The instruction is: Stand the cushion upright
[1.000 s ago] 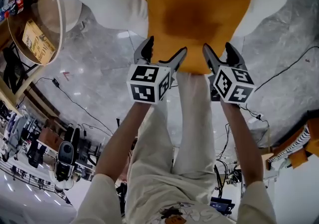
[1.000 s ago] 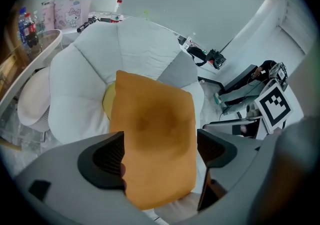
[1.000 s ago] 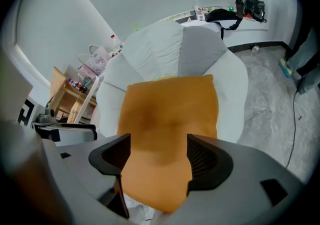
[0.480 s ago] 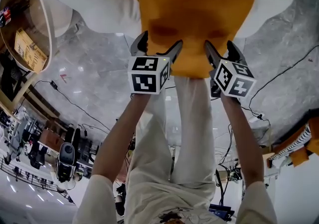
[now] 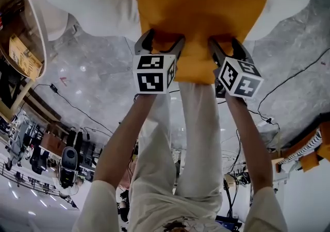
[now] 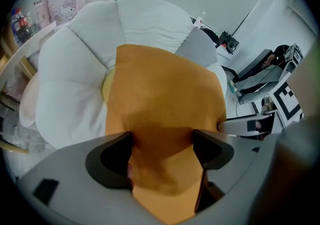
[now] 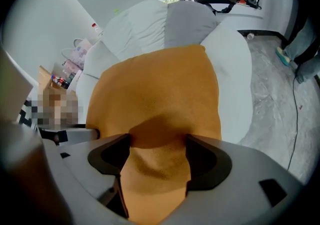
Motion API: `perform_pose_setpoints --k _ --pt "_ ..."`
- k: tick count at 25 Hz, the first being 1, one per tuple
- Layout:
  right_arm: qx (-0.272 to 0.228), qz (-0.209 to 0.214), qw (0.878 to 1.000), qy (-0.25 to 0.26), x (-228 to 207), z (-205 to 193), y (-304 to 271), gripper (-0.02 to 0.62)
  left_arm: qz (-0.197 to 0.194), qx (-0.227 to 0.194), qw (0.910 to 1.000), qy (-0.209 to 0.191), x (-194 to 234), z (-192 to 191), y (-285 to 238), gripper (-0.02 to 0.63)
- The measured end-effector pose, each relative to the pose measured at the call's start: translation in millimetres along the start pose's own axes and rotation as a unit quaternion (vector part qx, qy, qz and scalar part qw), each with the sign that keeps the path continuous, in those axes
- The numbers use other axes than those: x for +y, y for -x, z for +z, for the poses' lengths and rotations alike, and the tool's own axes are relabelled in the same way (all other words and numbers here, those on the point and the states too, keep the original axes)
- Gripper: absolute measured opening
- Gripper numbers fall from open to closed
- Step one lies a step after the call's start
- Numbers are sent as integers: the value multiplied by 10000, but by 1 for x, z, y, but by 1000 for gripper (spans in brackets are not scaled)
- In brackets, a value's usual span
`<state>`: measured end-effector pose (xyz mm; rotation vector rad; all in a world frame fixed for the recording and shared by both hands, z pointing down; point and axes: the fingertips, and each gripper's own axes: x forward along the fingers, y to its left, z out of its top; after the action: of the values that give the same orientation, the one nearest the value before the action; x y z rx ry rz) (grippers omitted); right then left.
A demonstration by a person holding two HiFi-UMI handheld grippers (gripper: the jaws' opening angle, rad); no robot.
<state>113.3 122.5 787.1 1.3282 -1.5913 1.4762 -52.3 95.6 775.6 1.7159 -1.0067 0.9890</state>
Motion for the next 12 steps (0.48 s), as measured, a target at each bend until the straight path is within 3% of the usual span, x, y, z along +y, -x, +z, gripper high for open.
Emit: perform_pose_setpoints --k 7,10,12 --pt "153 -188 9997 53 0 -4 -9 317 -203 410 9988 156 -5 -5 -12 280" --pt "70 -221 9996 154 3 -5 -7 241 -312 303 9986 295 -12 -6 -9 195" --pt "-15 -295 9990 345 4 -5 -4 159 -444 218 9975 510 -17 -7 -7 146"
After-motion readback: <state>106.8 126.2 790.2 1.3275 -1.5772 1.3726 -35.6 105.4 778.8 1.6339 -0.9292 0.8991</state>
